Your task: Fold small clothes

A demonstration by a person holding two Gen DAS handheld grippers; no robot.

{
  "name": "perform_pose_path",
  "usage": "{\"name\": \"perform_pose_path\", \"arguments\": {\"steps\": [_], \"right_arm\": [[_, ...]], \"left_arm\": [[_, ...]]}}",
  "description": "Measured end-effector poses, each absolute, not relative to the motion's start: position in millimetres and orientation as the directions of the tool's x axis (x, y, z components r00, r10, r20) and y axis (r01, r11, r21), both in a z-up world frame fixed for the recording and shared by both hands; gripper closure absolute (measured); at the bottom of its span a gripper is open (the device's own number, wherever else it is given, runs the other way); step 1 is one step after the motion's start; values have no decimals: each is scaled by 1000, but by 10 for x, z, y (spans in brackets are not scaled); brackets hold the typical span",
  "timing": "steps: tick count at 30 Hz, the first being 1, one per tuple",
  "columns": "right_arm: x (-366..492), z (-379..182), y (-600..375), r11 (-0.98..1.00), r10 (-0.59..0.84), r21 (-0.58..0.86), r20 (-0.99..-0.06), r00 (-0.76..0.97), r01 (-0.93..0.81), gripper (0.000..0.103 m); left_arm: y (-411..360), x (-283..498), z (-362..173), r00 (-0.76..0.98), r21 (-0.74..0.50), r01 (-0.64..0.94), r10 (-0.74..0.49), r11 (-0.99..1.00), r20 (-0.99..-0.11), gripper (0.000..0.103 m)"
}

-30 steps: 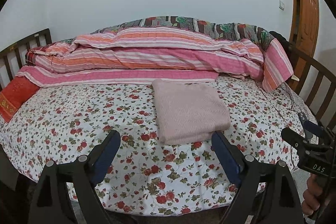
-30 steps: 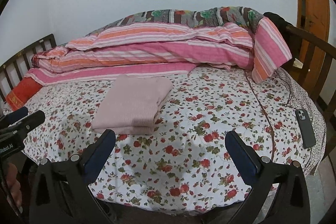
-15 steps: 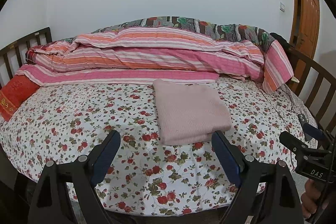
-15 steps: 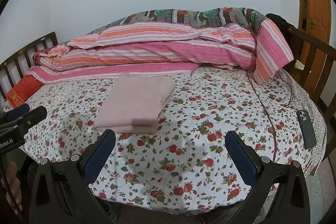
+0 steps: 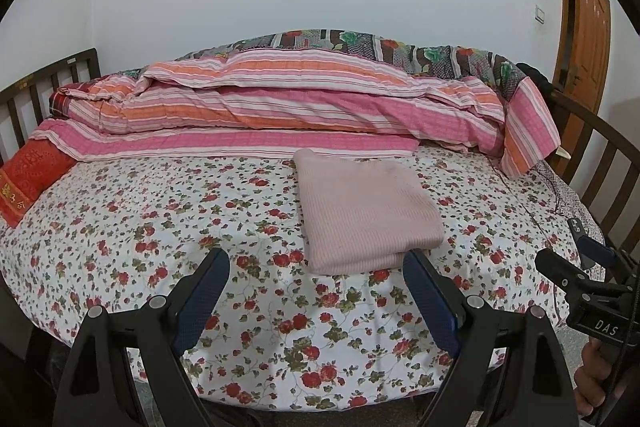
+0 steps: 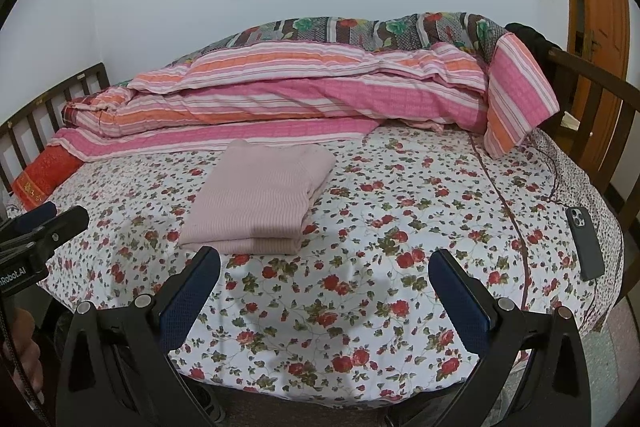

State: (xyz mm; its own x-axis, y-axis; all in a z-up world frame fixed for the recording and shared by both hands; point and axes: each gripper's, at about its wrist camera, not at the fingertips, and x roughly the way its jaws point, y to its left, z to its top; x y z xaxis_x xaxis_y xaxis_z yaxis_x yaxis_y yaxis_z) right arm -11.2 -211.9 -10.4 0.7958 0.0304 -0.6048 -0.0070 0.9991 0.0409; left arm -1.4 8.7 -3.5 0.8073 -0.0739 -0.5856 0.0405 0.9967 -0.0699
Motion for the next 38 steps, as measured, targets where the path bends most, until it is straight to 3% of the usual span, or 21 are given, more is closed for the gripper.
{"name": "perform_pose_path", "arguments": {"steps": [38], "right_arm": [[-168, -36, -2048, 998, 51, 63, -584, 810, -17, 1]], "left_arm": [[91, -86, 51, 820, -64, 61, -87, 996, -566, 15]]}}
